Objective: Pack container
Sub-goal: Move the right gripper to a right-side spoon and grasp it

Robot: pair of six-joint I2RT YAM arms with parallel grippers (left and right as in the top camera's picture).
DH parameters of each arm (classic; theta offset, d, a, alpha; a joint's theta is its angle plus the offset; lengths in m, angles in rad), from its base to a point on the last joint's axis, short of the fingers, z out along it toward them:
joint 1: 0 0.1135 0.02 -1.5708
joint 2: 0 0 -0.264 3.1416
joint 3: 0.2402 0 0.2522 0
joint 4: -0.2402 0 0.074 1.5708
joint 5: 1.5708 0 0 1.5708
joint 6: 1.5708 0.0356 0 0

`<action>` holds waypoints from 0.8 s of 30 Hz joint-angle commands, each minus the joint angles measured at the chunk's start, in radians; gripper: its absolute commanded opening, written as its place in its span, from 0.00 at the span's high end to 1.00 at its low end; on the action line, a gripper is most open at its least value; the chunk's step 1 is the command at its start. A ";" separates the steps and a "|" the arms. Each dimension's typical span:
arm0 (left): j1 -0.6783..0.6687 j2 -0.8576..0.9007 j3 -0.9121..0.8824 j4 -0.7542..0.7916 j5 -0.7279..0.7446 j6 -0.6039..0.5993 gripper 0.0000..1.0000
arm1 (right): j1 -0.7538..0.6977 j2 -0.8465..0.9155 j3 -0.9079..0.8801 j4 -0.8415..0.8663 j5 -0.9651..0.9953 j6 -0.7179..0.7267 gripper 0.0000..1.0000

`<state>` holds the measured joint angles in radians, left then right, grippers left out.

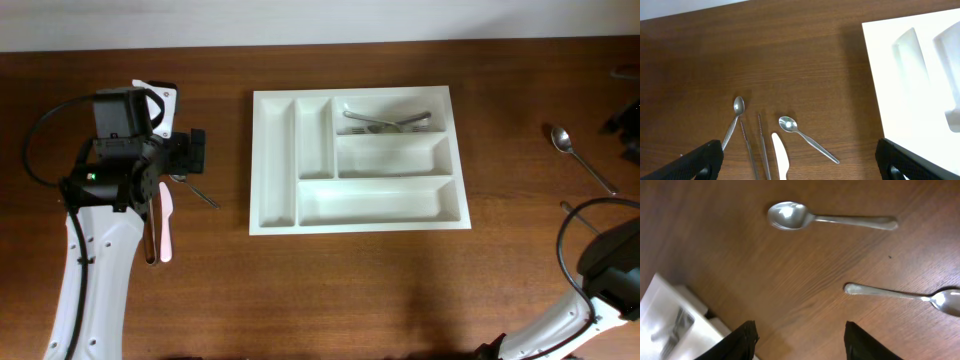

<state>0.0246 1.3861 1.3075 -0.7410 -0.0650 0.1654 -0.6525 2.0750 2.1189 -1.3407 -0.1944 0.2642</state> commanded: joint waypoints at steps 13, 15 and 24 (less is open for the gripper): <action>-0.002 0.007 0.022 0.003 -0.011 0.016 0.01 | -0.007 0.010 -0.314 0.527 0.021 -0.506 0.28; -0.002 0.007 0.022 0.003 -0.011 0.016 0.01 | -0.007 0.010 -0.315 0.564 0.016 -0.659 0.29; -0.002 0.007 0.022 0.003 -0.011 0.016 0.01 | -0.011 0.064 -0.315 0.643 -0.044 -1.005 0.31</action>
<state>0.0246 1.3861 1.3075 -0.7414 -0.0650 0.1654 -0.6651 2.0876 1.8114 -0.7139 -0.2104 -0.5575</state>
